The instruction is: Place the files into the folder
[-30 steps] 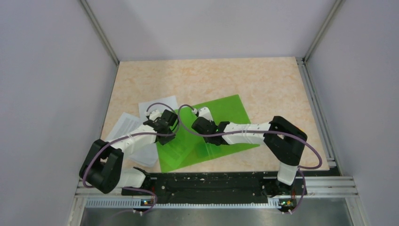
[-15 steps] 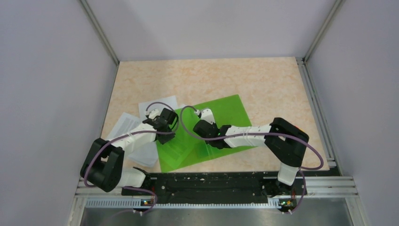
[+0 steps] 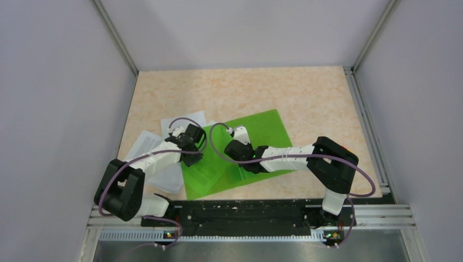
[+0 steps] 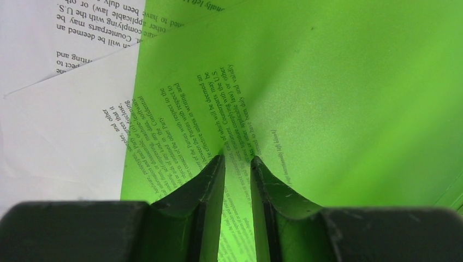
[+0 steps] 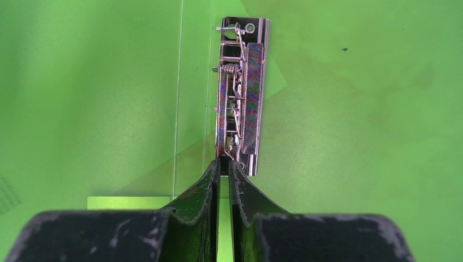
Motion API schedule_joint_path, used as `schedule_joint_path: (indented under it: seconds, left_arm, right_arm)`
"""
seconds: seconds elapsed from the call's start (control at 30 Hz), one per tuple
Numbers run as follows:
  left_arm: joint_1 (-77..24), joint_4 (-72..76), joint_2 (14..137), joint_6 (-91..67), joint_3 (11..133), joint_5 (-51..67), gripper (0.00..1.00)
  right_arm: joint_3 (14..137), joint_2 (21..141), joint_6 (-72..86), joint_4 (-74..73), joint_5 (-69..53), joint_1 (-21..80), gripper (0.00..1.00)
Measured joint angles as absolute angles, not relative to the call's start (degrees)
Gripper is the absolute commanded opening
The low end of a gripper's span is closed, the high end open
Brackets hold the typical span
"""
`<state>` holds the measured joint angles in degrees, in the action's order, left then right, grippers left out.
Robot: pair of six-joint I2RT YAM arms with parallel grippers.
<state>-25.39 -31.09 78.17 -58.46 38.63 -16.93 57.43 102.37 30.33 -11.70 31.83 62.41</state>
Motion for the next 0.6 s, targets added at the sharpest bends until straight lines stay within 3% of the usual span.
schedule_joint_path:
  seconds: [0.6]
  left_arm:
    - [-25.10,-31.46,78.56,-58.35,39.07,-16.69,0.29]
  right_arm:
    - [57.01,101.38,31.18,-12.25,31.88,62.37,0.09]
